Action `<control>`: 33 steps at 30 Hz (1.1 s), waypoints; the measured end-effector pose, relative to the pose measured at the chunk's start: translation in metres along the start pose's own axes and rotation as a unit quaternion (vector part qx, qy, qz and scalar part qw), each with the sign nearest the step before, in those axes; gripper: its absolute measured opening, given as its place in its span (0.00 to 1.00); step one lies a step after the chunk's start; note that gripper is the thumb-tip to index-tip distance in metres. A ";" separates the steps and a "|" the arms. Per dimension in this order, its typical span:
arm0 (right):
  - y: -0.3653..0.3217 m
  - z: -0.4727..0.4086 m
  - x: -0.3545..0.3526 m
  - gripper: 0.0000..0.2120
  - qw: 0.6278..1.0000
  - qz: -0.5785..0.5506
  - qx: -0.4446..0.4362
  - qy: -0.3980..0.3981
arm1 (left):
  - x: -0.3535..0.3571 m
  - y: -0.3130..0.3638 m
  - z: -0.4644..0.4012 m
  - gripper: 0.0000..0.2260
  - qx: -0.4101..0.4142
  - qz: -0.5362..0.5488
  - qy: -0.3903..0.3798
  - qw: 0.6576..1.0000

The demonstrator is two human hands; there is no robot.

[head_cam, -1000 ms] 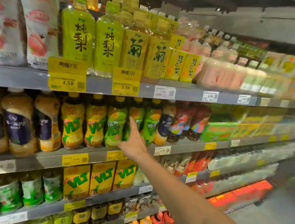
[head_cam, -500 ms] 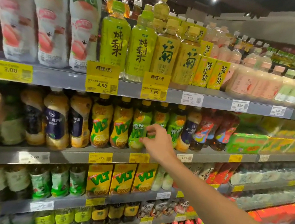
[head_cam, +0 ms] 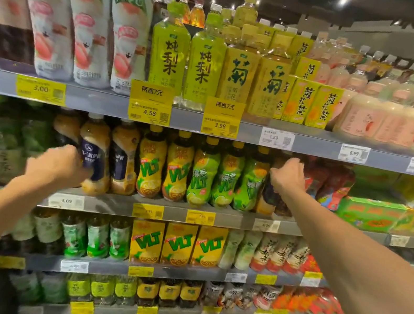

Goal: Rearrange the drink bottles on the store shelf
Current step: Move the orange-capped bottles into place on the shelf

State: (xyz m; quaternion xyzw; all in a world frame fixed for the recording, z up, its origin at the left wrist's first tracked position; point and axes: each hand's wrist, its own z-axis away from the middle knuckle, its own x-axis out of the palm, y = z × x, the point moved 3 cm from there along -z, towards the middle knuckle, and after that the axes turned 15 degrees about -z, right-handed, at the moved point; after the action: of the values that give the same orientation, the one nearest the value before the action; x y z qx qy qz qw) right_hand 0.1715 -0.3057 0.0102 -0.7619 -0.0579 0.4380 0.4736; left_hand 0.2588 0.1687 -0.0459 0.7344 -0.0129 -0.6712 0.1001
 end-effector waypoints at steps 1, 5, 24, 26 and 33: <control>0.001 -0.002 0.000 0.22 1.000 0.007 -0.002 -0.001 | -0.022 0.033 0.041 0.17 0.054 0.012 -0.009 0.998; 0.007 -0.010 -0.005 0.24 1.000 -0.002 0.005 0.002 | -0.052 0.096 0.071 0.15 0.095 0.092 -0.034 0.991; -0.042 0.094 -0.044 0.24 0.957 0.020 -0.261 -0.121 | -0.056 0.179 0.098 0.25 0.205 0.051 -0.059 0.976; -0.074 0.115 -0.033 0.21 0.939 0.023 -0.292 -0.180 | -0.061 0.178 0.099 0.25 0.208 0.056 -0.061 0.975; -0.154 0.173 0.067 0.26 0.900 0.042 -0.325 -0.286 | -0.068 0.087 0.088 0.24 0.159 0.008 -0.070 0.985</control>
State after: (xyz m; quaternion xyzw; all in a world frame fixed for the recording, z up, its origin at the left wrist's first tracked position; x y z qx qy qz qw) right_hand 0.1378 -0.0724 0.0592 -0.7170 -0.2986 0.6133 0.1436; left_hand 0.1747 0.0825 0.0286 0.6917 -0.1323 -0.7099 -0.0137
